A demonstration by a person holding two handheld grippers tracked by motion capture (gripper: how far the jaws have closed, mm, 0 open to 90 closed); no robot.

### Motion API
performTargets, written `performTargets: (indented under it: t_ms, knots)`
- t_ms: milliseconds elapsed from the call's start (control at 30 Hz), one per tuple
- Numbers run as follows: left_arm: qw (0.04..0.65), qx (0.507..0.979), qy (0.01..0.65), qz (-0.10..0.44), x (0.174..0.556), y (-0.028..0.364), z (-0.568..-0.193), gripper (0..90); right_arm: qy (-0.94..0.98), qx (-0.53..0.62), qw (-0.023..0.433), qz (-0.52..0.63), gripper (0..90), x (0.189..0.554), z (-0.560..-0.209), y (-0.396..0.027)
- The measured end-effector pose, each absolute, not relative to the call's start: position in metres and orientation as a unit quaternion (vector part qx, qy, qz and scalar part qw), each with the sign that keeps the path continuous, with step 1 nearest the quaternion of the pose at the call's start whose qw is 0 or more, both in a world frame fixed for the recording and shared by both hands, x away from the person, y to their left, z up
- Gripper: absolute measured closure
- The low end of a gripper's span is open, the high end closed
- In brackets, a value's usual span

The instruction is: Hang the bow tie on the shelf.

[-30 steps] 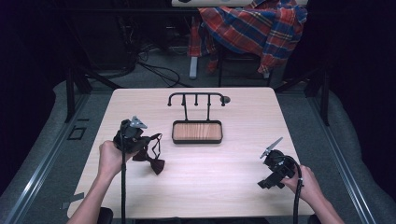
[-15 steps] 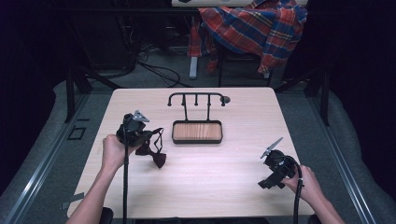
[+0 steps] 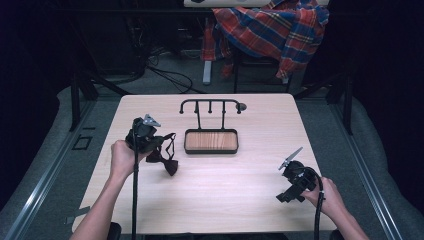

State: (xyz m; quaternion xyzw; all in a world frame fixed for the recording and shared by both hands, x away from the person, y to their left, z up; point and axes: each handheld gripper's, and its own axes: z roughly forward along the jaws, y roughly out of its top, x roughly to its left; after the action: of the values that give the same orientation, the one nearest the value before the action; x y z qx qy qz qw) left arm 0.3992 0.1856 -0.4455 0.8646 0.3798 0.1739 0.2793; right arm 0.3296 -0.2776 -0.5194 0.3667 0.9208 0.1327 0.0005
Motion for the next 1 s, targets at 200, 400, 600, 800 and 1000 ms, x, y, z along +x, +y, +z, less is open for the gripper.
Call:
performTargets:
  t_ms: [200,400,600,800,1000]
  knots:
    - [0.297,0.861,0.379,0.167,0.405,0.182,-0.441,87.4,0.921,0.368,-0.001,0.130,14.8,0.332,-0.521,-0.277]
    - [0.303,0.859,0.376,0.169,0.407,0.180,-0.435,87.4,0.920,0.368,0.004,0.132,14.8,0.331,-0.520,-0.278]
    - [0.308,0.860,0.368,0.172,0.408,0.177,-0.429,87.4,0.922,0.366,0.010,0.128,14.8,0.330,-0.518,-0.278]
    - [0.319,0.857,0.365,0.176,0.412,0.171,-0.422,87.4,0.921,0.366,0.006,0.131,14.8,0.331,-0.519,-0.278]
    - [0.323,0.858,0.359,0.175,0.414,0.167,-0.420,87.4,0.923,0.363,0.007,0.132,14.8,0.330,-0.518,-0.276]
